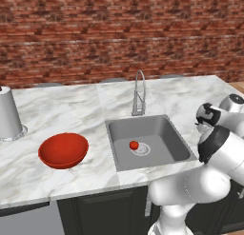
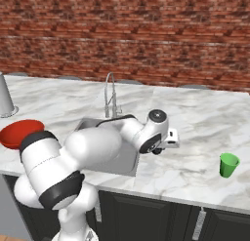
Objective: Remove the tomato and eggplant from the sink. Then move the bowl and cup from the counter to the sink for washing.
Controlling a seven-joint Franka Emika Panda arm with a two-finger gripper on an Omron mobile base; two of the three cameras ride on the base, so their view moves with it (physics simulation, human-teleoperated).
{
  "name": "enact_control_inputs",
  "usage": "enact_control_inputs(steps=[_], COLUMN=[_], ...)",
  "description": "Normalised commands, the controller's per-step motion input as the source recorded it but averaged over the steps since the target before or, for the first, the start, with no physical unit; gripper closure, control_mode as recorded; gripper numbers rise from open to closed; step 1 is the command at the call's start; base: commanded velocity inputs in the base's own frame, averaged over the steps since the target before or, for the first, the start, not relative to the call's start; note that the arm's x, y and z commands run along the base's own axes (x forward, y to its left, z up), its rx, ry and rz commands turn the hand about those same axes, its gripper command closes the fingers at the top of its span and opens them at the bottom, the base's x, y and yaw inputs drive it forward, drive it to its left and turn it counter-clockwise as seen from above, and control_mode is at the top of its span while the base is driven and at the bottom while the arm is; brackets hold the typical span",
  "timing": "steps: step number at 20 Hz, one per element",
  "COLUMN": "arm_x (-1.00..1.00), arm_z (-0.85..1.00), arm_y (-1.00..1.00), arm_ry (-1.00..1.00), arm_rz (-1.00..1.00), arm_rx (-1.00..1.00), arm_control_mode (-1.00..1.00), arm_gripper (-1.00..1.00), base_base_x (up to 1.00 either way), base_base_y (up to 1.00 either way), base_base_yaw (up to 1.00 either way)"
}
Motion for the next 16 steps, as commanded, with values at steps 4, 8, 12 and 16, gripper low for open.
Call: enact_control_inputs(steps=[4,8,12,16], arm_x=[0.14,0.15,0.14,0.14], arm_z=[-0.16,-0.18,-0.22,-0.2], arm_y=[-0.2,-0.18,-0.14,-0.11], arm_ry=[0.0,0.0,0.0,0.0], arm_rz=[0.0,0.0,0.0,0.0], arm_rx=[-0.02,-0.01,-0.03,-0.03], arm_control_mode=[-1.0,-1.0,-1.0,-1.0], arm_gripper=[1.0,1.0,1.0,1.0], base_base_x=[0.0,0.0,0.0,0.0], base_base_y=[0.0,0.0,0.0,0.0], base_base_yaw=[0.0,0.0,0.0,0.0])
